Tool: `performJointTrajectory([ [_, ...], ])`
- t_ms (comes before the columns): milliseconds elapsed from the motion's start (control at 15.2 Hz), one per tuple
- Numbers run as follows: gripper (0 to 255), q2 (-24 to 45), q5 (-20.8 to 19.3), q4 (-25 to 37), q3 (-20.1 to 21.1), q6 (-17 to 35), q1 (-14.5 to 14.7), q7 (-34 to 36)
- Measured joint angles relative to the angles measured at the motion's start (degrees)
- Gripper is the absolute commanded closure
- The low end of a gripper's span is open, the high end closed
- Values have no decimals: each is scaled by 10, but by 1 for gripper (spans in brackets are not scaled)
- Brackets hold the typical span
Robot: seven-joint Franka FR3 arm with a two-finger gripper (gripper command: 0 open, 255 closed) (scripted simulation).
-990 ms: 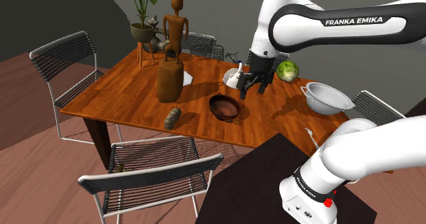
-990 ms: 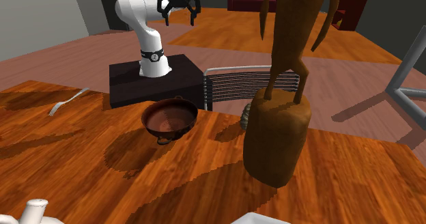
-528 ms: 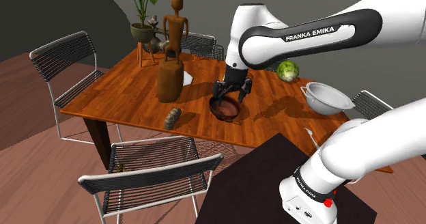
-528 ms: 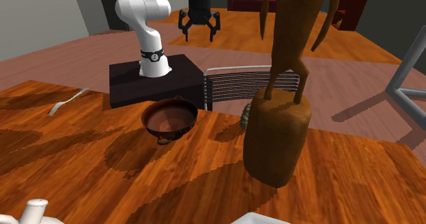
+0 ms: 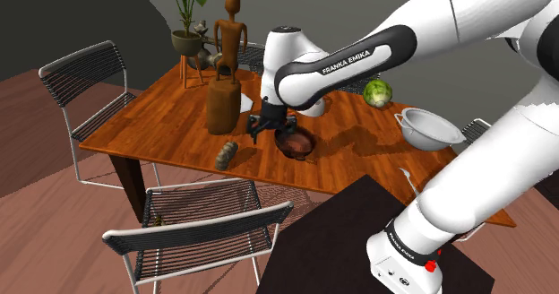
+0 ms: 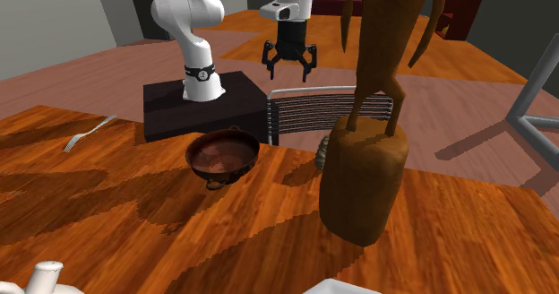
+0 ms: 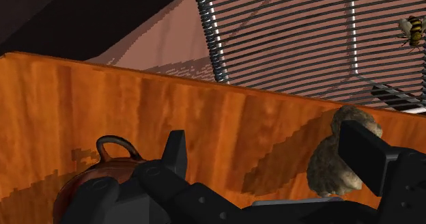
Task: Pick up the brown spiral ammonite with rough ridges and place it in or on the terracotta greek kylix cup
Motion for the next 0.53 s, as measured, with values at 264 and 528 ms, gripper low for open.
performJointTrajectory([
  [264,0,100,-68,60,5,33,6,119],
  [528,0,200,-133,139,-16,47,31,224],
])
